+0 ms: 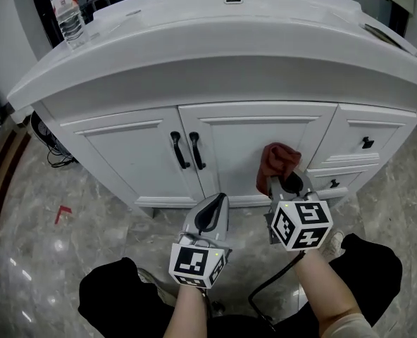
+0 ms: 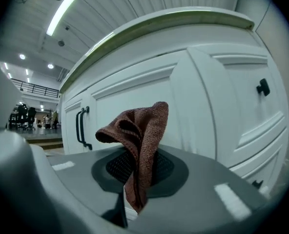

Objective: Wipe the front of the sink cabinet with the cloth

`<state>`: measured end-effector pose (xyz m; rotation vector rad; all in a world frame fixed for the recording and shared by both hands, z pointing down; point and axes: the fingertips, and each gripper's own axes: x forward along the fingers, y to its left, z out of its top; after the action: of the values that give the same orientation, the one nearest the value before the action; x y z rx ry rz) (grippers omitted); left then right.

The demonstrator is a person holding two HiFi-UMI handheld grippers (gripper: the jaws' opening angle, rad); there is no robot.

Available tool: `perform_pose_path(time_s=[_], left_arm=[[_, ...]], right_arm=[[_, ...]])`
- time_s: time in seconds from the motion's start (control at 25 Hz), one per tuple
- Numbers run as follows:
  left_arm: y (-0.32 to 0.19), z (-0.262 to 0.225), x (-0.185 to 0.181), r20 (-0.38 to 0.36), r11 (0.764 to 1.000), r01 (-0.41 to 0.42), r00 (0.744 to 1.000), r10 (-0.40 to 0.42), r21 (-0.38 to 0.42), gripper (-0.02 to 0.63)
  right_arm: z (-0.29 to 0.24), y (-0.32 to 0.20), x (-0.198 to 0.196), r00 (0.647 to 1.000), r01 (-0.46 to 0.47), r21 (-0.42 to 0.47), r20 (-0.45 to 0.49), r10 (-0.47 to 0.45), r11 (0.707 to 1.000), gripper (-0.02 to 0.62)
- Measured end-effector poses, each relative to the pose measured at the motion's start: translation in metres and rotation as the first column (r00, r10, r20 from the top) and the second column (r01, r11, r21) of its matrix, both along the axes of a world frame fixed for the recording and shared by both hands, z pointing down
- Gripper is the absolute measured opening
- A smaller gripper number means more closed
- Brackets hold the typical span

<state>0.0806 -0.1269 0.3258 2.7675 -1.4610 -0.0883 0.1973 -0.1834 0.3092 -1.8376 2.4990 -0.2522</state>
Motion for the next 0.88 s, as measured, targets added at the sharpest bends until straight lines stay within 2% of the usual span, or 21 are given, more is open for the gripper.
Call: perform_pose_path(time_s=[0.24, 0.36, 0.68, 0.88], left_arm=[[-0.003, 0.005, -0.045, 0.001, 0.997, 0.076, 0.997, -0.076, -0.011, 0.0], [-0.005, 0.004, -0.063, -0.006, 0.994, 0.106, 0.994, -0.106, -0.008, 0.0], [-0.01, 0.01, -0.07, -0.019, 0.993, 0.113, 0.993, -0.113, -0.016, 0.0], [-0.014, 0.014, -0.06, -0.032, 0.995, 0.099, 0.995, -0.1, -0.028, 0.0]], right_arm=[[0.021, -0.004, -0.091, 0.987, 0.151, -0.015, -0.051, -0.152, 0.988, 0.08], [0.032, -0.005, -0.119, 0.978, 0.197, -0.036, -0.067, -0.199, 0.98, 0.081], [0.049, -0.019, -0.122, 0.978, 0.178, -0.073, -0.096, -0.184, 0.981, 0.083], [0.053, -0.02, -0.1, 0.984, 0.139, -0.087, -0.101, -0.147, 0.986, 0.083]])
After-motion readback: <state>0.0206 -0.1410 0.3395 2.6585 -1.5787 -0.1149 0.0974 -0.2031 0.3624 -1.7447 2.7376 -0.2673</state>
